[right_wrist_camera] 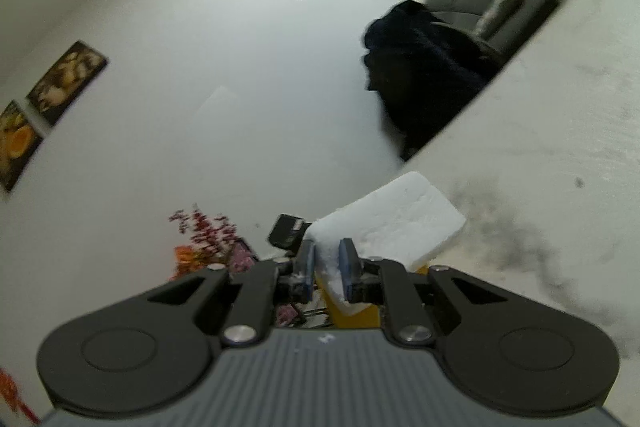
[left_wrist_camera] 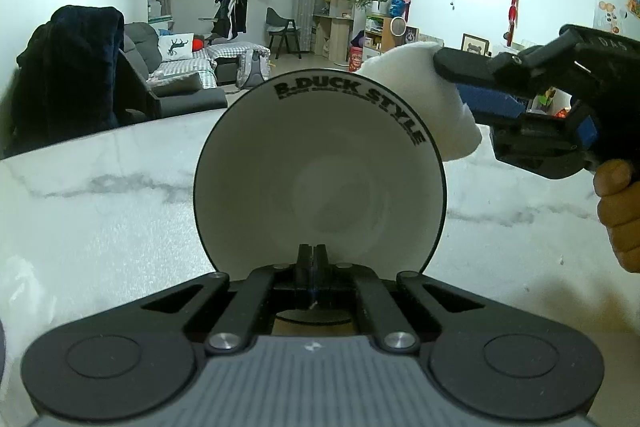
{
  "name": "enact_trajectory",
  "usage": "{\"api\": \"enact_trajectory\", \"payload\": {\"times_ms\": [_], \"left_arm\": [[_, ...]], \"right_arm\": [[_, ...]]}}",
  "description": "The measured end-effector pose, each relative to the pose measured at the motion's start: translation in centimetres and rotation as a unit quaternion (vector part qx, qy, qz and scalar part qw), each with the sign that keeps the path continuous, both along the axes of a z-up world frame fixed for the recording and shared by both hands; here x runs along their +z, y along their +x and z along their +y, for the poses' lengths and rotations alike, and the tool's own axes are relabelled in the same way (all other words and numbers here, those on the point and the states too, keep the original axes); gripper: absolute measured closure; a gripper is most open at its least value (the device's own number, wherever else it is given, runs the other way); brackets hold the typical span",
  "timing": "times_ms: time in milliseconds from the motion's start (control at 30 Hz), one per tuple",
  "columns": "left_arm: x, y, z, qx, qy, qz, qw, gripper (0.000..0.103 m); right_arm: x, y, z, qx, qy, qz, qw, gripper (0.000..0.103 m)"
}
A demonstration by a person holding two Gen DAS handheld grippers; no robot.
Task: Clean bowl
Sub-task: 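Rub the sponge in the right tool along the bowl's rim, then wipe the rim edge beside the printed text with the right tool's sponge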
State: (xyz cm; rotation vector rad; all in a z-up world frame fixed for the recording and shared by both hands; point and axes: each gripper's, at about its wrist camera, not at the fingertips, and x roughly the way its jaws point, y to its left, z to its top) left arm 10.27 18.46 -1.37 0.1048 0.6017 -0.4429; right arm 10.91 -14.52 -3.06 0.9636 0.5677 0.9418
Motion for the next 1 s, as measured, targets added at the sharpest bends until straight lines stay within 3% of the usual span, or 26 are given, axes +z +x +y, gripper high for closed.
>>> {"api": "enact_trajectory", "payload": {"times_ms": [267, 467, 567, 867, 1000], "left_arm": [[0.0, -0.1, 0.1, -0.003, -0.006, 0.002, 1.0000, 0.103], [0.0, -0.1, 0.2, -0.003, -0.006, 0.003, 1.0000, 0.103], [-0.3, 0.5, -0.8, -0.004, -0.006, 0.003, 1.0000, 0.103], [-0.3, 0.0, -1.4, -0.004, -0.009, 0.004, 0.9999, 0.103], [0.0, 0.1, -0.7, -0.004, -0.010, 0.005, 0.9999, 0.103]], "right_arm": [[-1.6, 1.0, -0.8, -0.032, -0.008, 0.055, 0.998, 0.089], [-0.5, 0.4, -0.6, -0.008, 0.026, 0.027, 0.999, 0.089], [0.0, 0.1, -0.2, -0.005, 0.018, 0.014, 1.000, 0.089], [-1.8, 1.1, -0.9, -0.029, 0.011, 0.071, 0.997, 0.089], [-0.9, 0.6, -0.5, -0.011, 0.028, 0.046, 0.998, 0.089]]}}
